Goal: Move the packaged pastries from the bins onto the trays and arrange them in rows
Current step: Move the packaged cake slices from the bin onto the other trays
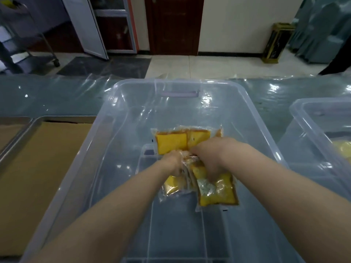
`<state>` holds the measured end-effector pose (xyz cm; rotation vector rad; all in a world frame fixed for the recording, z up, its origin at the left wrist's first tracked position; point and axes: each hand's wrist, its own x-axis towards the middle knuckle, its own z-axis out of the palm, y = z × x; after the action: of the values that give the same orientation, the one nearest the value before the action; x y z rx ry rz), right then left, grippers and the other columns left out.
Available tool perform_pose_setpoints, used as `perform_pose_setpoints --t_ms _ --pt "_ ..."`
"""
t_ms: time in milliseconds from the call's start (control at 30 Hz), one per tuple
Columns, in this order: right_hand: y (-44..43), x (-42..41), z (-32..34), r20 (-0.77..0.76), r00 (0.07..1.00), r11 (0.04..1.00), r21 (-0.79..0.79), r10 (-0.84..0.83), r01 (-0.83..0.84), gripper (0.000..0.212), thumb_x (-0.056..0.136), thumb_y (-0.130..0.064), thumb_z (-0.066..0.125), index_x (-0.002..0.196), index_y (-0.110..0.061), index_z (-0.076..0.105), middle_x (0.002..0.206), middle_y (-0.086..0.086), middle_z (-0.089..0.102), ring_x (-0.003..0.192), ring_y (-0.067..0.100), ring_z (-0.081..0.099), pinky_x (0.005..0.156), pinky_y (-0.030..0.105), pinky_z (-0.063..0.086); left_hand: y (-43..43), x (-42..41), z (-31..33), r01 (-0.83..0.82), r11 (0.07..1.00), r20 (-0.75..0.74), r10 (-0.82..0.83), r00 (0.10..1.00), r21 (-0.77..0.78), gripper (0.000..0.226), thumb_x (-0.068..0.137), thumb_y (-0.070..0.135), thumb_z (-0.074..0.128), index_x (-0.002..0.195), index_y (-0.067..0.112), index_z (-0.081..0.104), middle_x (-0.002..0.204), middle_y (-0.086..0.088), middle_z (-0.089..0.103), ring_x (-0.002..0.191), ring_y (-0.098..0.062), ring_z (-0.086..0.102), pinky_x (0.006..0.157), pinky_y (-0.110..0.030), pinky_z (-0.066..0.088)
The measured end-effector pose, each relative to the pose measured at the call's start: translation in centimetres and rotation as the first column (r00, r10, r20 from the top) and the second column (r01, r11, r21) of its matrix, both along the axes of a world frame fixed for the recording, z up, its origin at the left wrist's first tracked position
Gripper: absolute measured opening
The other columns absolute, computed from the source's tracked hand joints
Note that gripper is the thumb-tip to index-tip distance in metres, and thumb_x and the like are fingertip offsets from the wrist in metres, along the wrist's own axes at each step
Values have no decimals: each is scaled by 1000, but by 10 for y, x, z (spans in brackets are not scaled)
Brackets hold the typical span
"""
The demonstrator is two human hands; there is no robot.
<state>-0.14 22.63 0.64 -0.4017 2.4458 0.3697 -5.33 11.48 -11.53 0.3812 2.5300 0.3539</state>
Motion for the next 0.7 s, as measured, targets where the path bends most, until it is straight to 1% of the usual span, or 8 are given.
perform_pose_setpoints --t_ms 67,133,233,333,433,533,600,700 --pt "1 -2 2 0 1000 1000 2 0 0 74 70 -34 82 133 -27 44 122 -3 57 109 26 57 85 41 52 -1 4 1 -43 999 -62 42 997 -10 47 87 6 59 130 -2 43 135 -19 44 123 -33 43 99 -36 36" --pt "4 -2 4 2 1000 1000 -1 -20 20 77 70 -35 82 135 -26 42 124 -2 57 111 25 56 88 41 51 -2 10 3 -19 999 -110 22 994 29 52 84 9 62 131 4 41 132 -15 42 118 -32 44 96 -37 41" --pt "7 -1 5 2 999 999 -7 -45 45 73 71 -36 81 133 -27 42 124 -1 57 109 24 56 88 40 51 -1 14 0 15 997 -59 -11 998 81 55 84 4 59 132 10 34 129 -13 42 112 -31 48 88 -37 45" --pt "4 1 3 30 998 999 6 -47 47 72 71 -36 80 132 -28 42 123 -2 58 108 24 57 87 38 51 -1 12 -6 41 999 -41 -40 998 26 63 86 11 61 138 7 27 139 -13 34 125 -33 39 96 -37 39" --pt "3 1 0 39 998 998 9 -58 57 74 70 -36 81 132 -28 43 122 -2 58 108 24 57 89 40 52 -5 4 -6 88 994 -103 -95 990 -69 58 81 25 69 129 8 41 134 -15 44 124 -34 40 95 -39 39" --pt "3 0 -1 35 998 998 13 -56 56 75 69 -37 81 133 -29 42 124 -2 57 110 24 56 90 40 51 -10 -8 -5 70 989 -259 -102 961 -131 44 74 33 74 111 16 57 121 -10 57 113 -31 49 91 -38 41" --pt "3 -1 -1 37 997 998 12 -64 64 71 70 -36 81 130 -28 44 120 -2 58 106 24 57 88 39 52 -13 -11 0 49 988 -444 -111 889 -147 34 78 26 68 110 19 59 119 -7 54 113 -28 45 91 -36 36" --pt "1 0 0 49 996 998 13 -70 69 66 71 -35 80 127 -27 47 115 -2 58 101 22 58 86 37 52 -19 -12 7 83 973 -727 -218 651 -217 27 78 12 62 103 21 57 121 -7 46 113 -27 38 89 -37 31"
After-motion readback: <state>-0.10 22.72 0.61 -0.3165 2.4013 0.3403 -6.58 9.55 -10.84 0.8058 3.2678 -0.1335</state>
